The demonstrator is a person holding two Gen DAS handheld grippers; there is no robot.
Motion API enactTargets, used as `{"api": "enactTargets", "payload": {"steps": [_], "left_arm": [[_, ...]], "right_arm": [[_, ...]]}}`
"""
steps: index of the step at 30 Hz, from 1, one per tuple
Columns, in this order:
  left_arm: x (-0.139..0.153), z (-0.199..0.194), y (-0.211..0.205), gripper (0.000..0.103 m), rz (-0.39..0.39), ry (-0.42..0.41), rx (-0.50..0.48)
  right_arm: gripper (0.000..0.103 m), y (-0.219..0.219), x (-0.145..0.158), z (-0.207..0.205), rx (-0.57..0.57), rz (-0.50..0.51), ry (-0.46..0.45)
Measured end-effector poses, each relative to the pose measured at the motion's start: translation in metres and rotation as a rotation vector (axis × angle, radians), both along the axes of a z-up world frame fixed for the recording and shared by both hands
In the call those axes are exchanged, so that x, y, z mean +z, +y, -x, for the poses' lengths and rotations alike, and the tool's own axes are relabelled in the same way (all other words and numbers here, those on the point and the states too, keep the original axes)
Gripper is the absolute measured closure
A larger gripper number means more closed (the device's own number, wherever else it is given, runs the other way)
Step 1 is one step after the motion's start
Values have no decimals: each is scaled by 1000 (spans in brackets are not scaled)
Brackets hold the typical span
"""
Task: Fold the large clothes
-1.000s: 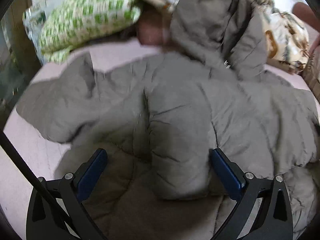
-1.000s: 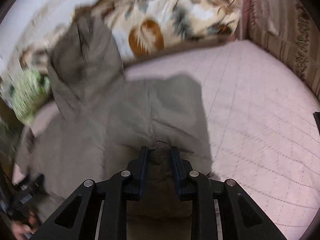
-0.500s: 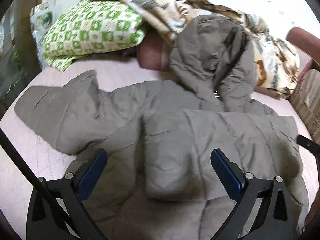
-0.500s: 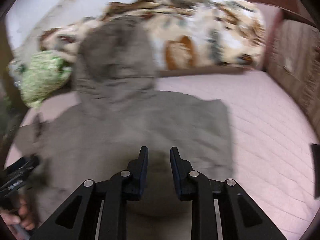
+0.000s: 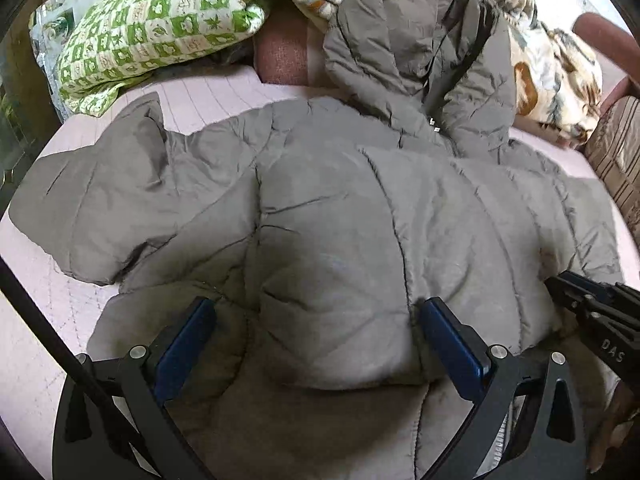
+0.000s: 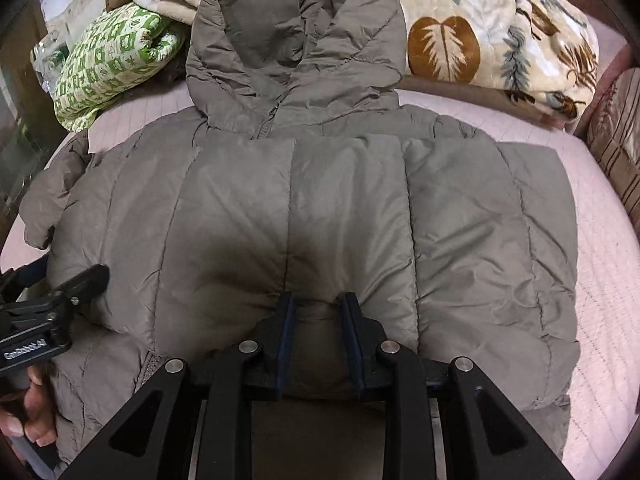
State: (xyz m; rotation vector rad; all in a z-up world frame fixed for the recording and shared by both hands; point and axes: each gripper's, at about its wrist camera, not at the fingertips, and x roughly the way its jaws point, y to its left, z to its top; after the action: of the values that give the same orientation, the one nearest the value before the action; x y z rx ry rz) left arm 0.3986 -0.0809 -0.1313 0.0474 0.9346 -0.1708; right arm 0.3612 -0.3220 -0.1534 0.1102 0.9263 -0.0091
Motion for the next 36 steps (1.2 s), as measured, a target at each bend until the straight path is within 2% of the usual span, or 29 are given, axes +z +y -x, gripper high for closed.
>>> {"api": "enactTargets", "payload": {"steps": [3,7,9,15,19,23,25,28,32,36], "left_arm": [[12,2,10,0,27,-29,20],[33,-3,44,0,83,-80,83],[40,-8,66,0,107,-91,127],[49,-27,173,0,215,-99,338],[37,-31,264,0,287,-83,502],[24,-29,333,1,339,-83,630],[16,-30,368,6,396,-83,689],[3,-38,406,21,530,-80,738],[-12,-61,434,33,533,-64,758],[-18,-80,449,35,576,-87,766]], "right_arm": [[74,2,14,8,7,8,-56],[57,6,28,17,13,-6,-120],[57,6,27,15,18,-22,-114],[57,10,25,12,29,-43,-103],[57,7,22,12,28,-46,-96],[57,8,16,10,27,-54,-82],[57,9,14,9,27,-46,-79],[55,10,11,7,27,-32,-78],[54,9,6,4,26,-39,-70],[54,6,4,0,21,-52,-67]]}}
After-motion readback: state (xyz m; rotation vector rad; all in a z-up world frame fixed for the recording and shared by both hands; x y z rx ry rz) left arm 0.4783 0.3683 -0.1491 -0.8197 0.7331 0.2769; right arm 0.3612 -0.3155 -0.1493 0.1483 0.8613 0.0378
